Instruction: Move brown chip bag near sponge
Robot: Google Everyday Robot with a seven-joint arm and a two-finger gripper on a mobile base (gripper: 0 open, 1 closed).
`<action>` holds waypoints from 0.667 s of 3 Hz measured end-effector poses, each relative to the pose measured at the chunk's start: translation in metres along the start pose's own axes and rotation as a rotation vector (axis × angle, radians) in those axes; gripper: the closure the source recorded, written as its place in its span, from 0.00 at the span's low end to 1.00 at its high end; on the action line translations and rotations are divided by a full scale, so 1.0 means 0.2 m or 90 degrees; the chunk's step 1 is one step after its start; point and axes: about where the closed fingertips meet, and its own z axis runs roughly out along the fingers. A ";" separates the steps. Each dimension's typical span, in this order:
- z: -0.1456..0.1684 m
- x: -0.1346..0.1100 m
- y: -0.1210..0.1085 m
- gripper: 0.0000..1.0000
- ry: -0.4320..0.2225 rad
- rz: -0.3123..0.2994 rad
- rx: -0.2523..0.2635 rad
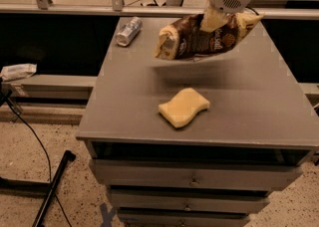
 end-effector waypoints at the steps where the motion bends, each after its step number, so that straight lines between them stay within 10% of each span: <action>1: 0.06 -0.06 0.16 0.84 -0.060 0.021 -0.050; 2: 0.07 -0.10 0.29 0.61 -0.126 0.043 -0.082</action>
Offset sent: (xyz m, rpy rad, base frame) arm -0.0716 0.0404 -0.0514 0.3592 0.1504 0.1121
